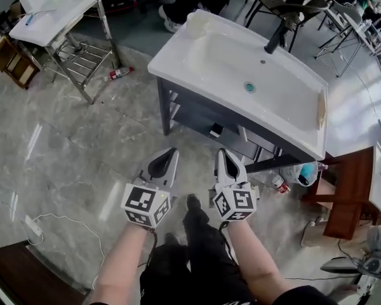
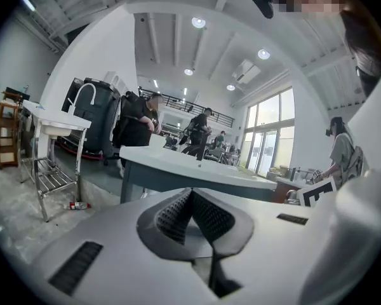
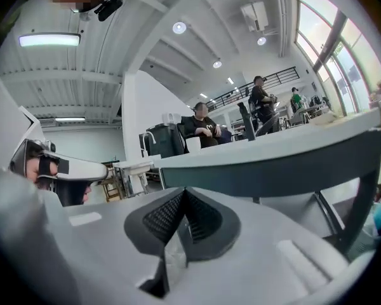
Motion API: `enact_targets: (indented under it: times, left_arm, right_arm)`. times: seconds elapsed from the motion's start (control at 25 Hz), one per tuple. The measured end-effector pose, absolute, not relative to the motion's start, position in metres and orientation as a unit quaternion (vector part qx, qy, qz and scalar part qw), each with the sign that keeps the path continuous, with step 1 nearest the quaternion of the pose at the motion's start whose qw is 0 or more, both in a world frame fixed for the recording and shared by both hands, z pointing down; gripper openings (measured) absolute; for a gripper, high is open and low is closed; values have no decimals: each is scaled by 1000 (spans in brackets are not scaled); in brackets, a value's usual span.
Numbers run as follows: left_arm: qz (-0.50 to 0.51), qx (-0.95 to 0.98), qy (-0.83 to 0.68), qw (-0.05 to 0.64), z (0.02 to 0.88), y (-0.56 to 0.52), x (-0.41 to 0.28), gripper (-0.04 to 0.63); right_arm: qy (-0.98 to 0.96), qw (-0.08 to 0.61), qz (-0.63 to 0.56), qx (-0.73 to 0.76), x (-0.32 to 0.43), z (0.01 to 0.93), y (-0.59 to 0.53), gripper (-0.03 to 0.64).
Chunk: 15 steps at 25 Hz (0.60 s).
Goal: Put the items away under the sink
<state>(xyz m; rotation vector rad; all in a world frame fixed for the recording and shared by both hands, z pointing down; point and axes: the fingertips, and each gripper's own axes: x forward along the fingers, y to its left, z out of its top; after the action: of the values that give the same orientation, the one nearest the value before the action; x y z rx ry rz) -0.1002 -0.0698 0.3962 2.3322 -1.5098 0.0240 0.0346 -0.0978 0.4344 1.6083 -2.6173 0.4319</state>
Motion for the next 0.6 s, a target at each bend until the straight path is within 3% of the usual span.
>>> enact_targets:
  times: [0.6]
  left_arm:
    - [-5, 845, -514, 146, 263, 22, -53, 9]
  right_arm:
    - [-839, 0, 107, 533, 97, 295, 7, 3]
